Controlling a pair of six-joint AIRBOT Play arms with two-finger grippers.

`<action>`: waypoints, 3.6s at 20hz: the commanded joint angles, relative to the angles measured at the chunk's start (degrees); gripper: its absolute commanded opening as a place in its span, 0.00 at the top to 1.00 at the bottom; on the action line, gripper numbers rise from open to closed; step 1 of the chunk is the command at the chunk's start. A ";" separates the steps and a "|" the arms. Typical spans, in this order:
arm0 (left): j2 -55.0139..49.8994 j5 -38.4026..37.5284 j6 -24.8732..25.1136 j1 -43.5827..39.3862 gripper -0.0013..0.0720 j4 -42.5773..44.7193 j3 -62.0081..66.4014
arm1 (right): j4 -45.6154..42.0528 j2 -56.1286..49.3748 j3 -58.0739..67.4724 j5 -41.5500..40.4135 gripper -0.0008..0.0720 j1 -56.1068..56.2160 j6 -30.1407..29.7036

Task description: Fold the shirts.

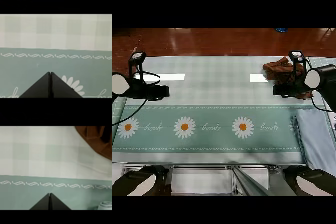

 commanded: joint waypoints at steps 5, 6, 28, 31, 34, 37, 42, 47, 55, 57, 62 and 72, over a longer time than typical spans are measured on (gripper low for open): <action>-0.02 0.02 0.00 0.04 0.96 0.00 -0.02 | 0.00 -0.02 0.00 0.02 0.95 0.00 0.00; -0.02 0.02 0.00 0.04 0.96 0.00 -0.02 | 0.00 -0.02 -0.02 0.00 0.95 0.00 0.00; -4.26 29.03 -0.52 0.04 0.29 -1.55 0.02 | -5.42 -2.91 -0.02 -27.23 0.42 0.00 -0.24; -6.10 27.30 -0.46 -0.07 0.29 -3.26 0.04 | -22.99 -7.13 0.13 -36.37 0.42 -3.10 6.14; -6.12 25.94 -0.44 -0.07 0.29 -3.48 0.04 | -26.82 -12.22 4.55 -34.73 0.42 -13.84 24.26; -6.19 25.75 -0.46 -0.39 0.29 -4.83 0.02 | -13.20 -18.12 9.51 -32.89 0.42 -22.45 14.73; -6.36 21.92 -0.42 -2.97 0.29 -5.38 0.20 | 9.38 -29.18 15.72 -23.04 0.42 -24.33 -8.72; -6.14 1.29 4.11 -5.90 0.29 -10.21 0.33 | 17.51 -33.16 16.68 -13.79 0.86 -23.93 -11.32; 10.14 -15.17 9.07 0.76 0.29 -10.08 -0.66 | 37.88 -18.23 32.54 -8.74 0.95 -23.91 -27.98; 17.29 -13.07 8.48 0.81 0.29 -11.39 -4.13 | 43.21 -12.07 37.38 -9.51 0.95 -23.91 -31.91; 26.36 -4.79 8.46 0.68 0.29 -18.01 -13.64 | 48.72 -1.57 45.40 -9.57 0.95 -20.76 -37.33; 23.56 4.37 2.84 5.55 0.29 -19.56 -17.62 | 43.85 2.32 26.99 8.24 0.95 9.44 -35.32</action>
